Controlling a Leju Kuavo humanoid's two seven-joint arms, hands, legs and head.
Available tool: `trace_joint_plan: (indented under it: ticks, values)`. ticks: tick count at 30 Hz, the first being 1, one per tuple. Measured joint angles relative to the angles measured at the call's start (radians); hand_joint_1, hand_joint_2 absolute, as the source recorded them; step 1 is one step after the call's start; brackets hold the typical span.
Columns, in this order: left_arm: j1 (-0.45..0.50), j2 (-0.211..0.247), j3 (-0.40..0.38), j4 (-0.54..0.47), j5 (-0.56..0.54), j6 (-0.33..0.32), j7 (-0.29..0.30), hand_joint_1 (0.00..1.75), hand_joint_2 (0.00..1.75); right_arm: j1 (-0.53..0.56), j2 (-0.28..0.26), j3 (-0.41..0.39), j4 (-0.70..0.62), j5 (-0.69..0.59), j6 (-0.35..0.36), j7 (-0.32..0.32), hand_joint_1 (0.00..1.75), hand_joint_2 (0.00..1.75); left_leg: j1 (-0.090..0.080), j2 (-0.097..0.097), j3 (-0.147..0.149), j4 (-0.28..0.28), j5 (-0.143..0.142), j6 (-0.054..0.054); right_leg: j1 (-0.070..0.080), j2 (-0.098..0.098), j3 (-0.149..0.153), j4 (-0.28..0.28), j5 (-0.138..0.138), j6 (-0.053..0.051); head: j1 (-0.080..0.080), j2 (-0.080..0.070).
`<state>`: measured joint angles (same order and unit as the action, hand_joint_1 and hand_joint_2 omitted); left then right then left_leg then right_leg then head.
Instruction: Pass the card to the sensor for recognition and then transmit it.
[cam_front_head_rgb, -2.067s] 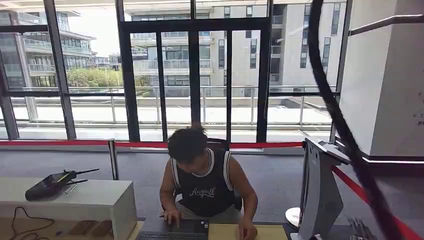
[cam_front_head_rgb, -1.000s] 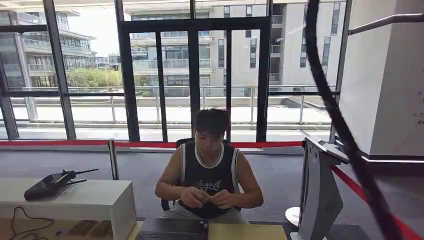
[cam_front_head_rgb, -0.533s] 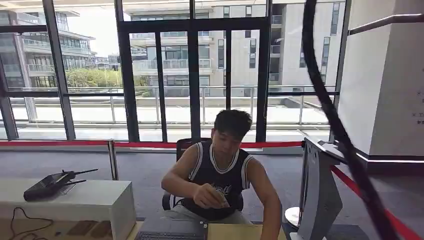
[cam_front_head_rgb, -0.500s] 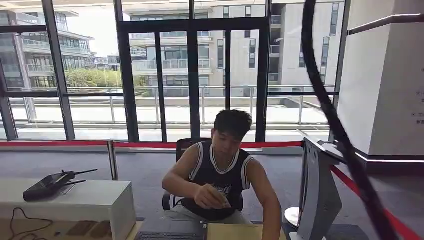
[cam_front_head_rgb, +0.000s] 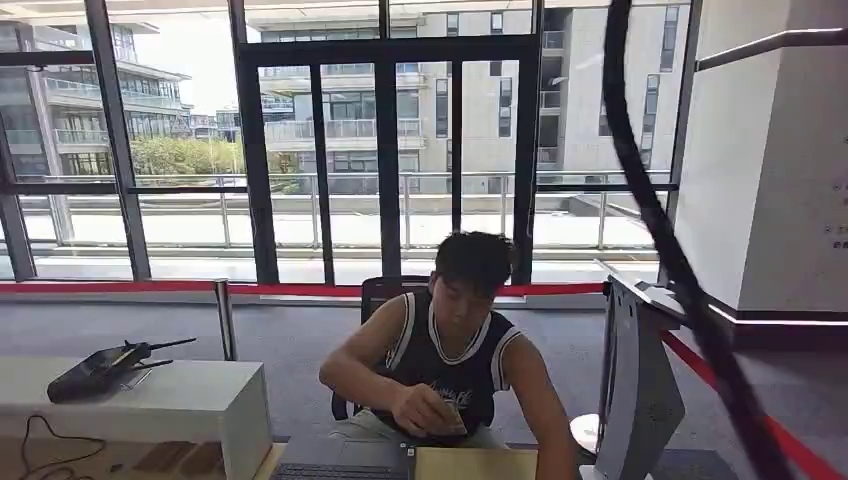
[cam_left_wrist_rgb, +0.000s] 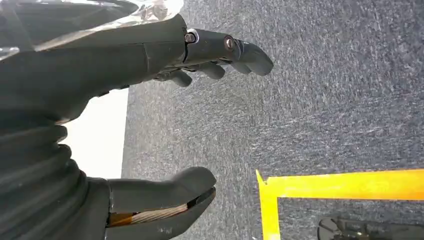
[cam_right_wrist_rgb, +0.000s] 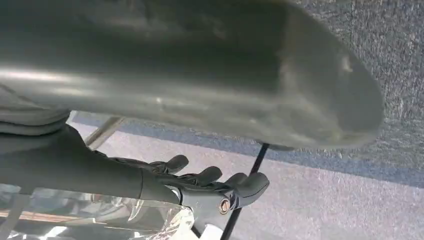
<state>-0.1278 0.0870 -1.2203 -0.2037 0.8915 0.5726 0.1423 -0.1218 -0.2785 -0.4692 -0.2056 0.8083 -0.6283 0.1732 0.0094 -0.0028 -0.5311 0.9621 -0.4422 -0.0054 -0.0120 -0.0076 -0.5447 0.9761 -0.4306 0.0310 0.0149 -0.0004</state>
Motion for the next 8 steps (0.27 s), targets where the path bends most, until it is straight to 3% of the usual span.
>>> trace_joint_plan:
  ticks: [8]
  values:
    - [0.000,0.001,0.007,0.000,0.000,0.000,0.000,0.00,1.75,0.001,0.018,-0.010,0.013,0.000,0.000,0.000,0.00,0.00,0.000,0.000,0.000,0.000,0.000,0.000,0.000,0.000,0.000,0.000,0.000,0.000,0.001,0.000]
